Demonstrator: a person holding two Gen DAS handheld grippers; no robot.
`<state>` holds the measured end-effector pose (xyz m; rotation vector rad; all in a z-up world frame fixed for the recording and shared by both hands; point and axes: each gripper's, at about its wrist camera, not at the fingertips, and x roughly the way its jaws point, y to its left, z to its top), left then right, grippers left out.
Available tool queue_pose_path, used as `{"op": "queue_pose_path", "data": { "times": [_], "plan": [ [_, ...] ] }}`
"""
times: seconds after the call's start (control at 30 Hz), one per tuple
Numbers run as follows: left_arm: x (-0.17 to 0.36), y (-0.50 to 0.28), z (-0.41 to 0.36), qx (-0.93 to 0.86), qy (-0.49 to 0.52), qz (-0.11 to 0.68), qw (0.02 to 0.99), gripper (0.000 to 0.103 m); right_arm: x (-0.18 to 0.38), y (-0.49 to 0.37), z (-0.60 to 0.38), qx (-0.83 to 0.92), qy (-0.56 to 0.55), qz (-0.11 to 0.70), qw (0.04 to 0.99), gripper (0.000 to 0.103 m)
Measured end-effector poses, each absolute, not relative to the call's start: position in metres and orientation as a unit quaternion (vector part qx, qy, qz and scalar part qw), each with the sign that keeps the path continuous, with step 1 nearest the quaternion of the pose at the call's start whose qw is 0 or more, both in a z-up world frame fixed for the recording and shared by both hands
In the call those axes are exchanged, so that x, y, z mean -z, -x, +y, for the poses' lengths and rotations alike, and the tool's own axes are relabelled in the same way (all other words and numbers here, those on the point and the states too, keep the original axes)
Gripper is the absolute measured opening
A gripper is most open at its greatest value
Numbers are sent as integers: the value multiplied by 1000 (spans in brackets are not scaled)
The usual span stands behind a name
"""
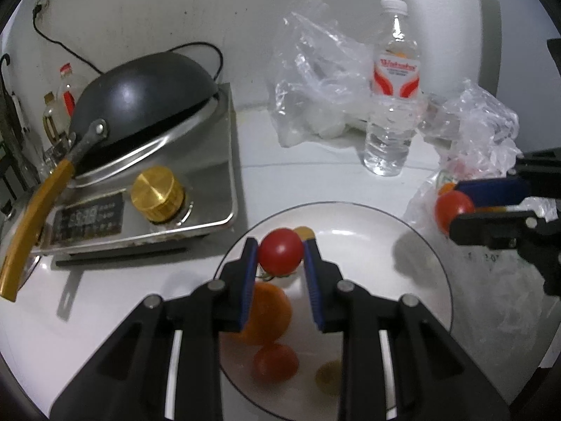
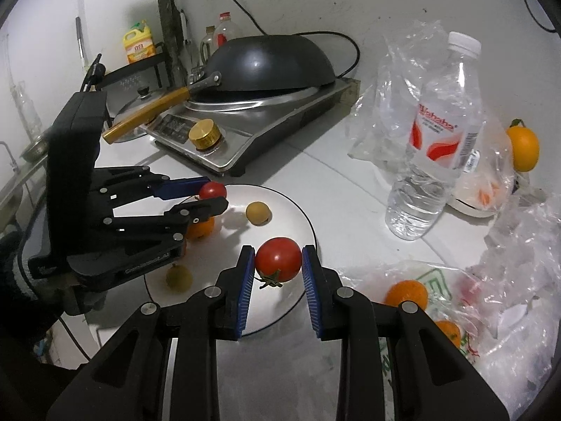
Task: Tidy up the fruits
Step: 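Open the right tool over the plate while the left tool releases its tomato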
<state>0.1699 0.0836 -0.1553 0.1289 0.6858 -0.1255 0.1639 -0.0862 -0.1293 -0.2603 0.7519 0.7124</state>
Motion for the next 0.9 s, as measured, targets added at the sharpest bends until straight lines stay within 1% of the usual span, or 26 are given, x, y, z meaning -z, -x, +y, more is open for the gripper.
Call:
{"op": "queue_pose_path", "data": {
  "times": [0.27,0.6,0.73,0.9],
  "plan": [
    [166,-183,88,65,-47,353,932,27,136,-181,-74,-352,116,364,854,30],
    [173,-193,92,66,-40,372,925,28,160,-204,-42,-356,100,388,845,30],
    [173,-193,91,69,-43,373,924,28,168,-217,-39,-342,76,399,847,30],
    [172,-190,93,69,-35,369,926,29,179,-224,-36,-326,78,415,846,30]
  ]
}}
